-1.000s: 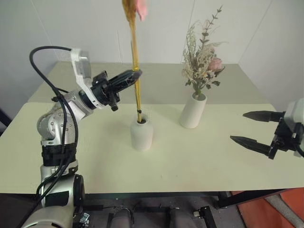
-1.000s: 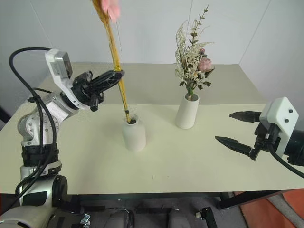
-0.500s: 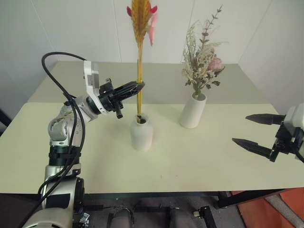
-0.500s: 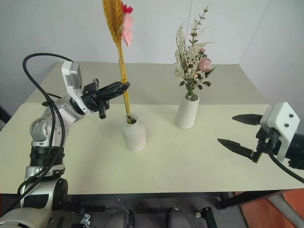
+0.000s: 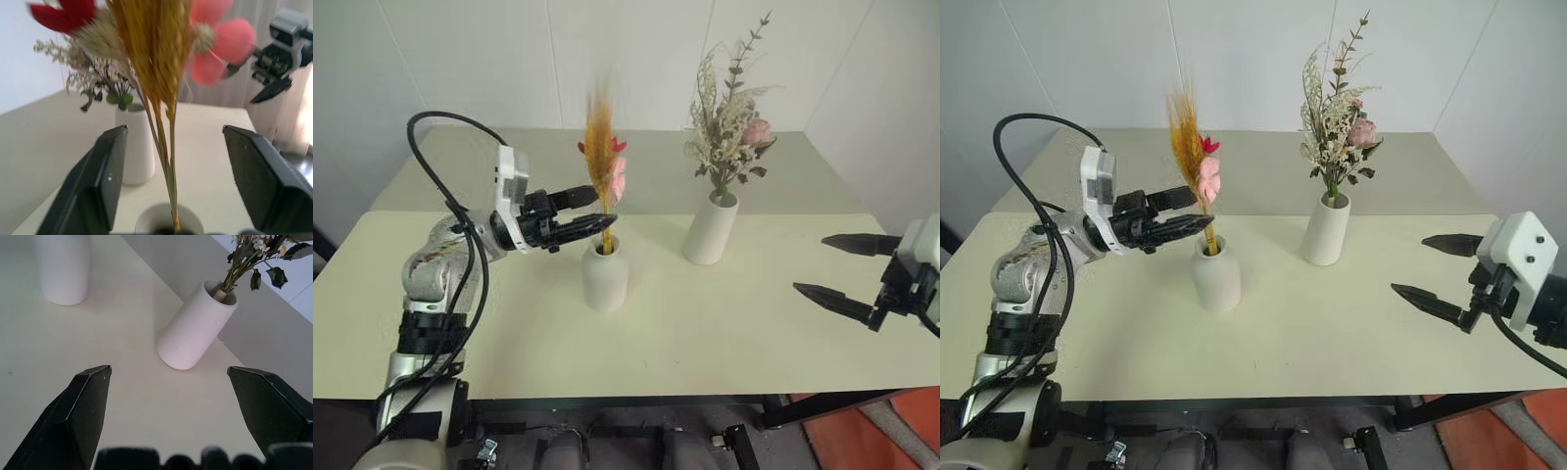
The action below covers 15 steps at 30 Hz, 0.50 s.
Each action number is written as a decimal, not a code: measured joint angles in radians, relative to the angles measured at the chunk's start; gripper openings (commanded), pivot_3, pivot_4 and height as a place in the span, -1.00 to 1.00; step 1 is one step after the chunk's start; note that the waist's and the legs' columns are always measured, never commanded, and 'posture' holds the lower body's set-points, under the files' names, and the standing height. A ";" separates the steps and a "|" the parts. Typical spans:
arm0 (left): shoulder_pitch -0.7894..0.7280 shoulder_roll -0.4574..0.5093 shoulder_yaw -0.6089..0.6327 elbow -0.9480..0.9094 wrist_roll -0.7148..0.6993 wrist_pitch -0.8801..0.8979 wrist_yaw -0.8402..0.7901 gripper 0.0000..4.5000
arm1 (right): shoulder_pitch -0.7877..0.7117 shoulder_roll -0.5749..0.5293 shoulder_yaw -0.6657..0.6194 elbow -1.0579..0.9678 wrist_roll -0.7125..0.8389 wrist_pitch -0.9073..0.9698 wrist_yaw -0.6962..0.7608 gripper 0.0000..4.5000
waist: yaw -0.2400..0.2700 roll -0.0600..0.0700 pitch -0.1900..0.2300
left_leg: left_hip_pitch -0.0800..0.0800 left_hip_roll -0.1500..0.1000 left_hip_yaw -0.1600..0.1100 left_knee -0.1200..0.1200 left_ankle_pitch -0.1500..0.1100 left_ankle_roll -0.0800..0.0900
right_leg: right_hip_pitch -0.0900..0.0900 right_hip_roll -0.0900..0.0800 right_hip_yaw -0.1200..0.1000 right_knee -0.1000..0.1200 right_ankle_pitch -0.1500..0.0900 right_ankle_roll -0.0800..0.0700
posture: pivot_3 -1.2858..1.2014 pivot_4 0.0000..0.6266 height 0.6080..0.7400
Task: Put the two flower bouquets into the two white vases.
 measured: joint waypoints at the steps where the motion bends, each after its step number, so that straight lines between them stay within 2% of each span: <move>1: 0.010 0.026 -0.007 0.000 0.019 0.004 0.001 0.82 | 0.000 0.002 0.000 0.005 -0.003 -0.002 0.000 1.00 | -0.001 0.000 0.000 | 0.000 0.000 0.000 0.000 0.000 0.000 | 0.000 0.000 0.000 0.000 0.000 0.000 | 0.03 -0.52 1.00; 7: 0.126 0.138 0.049 -0.070 0.022 0.006 -0.012 0.82 | 0.004 0.015 0.006 0.014 -0.011 -0.018 -0.002 1.00 | 0.001 0.000 0.000 | 0.000 0.001 0.001 -0.001 0.000 0.000 | -0.001 0.000 0.000 0.000 0.000 -0.001 | 0.03 -0.52 1.00; 15: 0.289 0.270 0.276 -0.196 -0.071 0.030 -0.011 0.82 | 0.021 0.015 0.003 0.038 -0.022 -0.037 0.009 1.00 | 0.001 0.000 0.000 | -0.001 0.002 0.001 -0.001 0.000 0.000 | -0.001 0.000 -0.001 0.000 -0.004 -0.006 | 0.03 -0.52 1.00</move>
